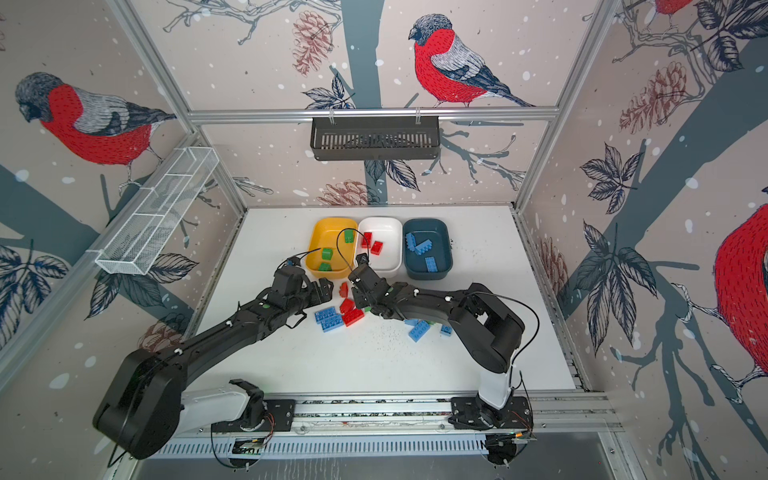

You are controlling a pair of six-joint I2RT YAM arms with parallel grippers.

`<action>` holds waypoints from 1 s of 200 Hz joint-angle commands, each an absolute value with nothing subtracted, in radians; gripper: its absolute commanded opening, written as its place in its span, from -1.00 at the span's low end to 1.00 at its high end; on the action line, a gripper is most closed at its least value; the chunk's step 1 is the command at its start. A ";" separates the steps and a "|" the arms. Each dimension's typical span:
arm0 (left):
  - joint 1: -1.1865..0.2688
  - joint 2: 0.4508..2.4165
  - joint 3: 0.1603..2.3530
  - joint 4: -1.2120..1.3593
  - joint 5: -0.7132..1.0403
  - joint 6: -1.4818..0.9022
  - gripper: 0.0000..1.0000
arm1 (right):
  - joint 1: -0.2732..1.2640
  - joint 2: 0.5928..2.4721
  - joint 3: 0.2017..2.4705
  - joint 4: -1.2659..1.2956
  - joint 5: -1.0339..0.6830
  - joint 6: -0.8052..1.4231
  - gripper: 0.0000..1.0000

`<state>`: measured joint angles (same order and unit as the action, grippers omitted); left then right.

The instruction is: Sort the legos into containers by color

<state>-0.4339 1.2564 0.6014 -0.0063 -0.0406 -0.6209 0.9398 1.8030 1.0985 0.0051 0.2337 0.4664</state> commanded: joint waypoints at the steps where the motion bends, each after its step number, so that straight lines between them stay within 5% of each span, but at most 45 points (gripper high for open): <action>1: -0.447 1.288 0.620 0.057 0.015 -0.602 0.94 | 0.939 1.763 1.076 0.097 0.217 0.418 -0.45; 80: -0.521 1.445 0.724 0.032 0.001 -0.584 0.93 | 0.857 1.712 1.075 0.186 0.281 0.472 -0.44; 200: -0.559 1.653 0.867 -0.069 -0.070 -0.613 0.78 | 0.639 1.970 1.331 0.129 0.251 0.411 -0.37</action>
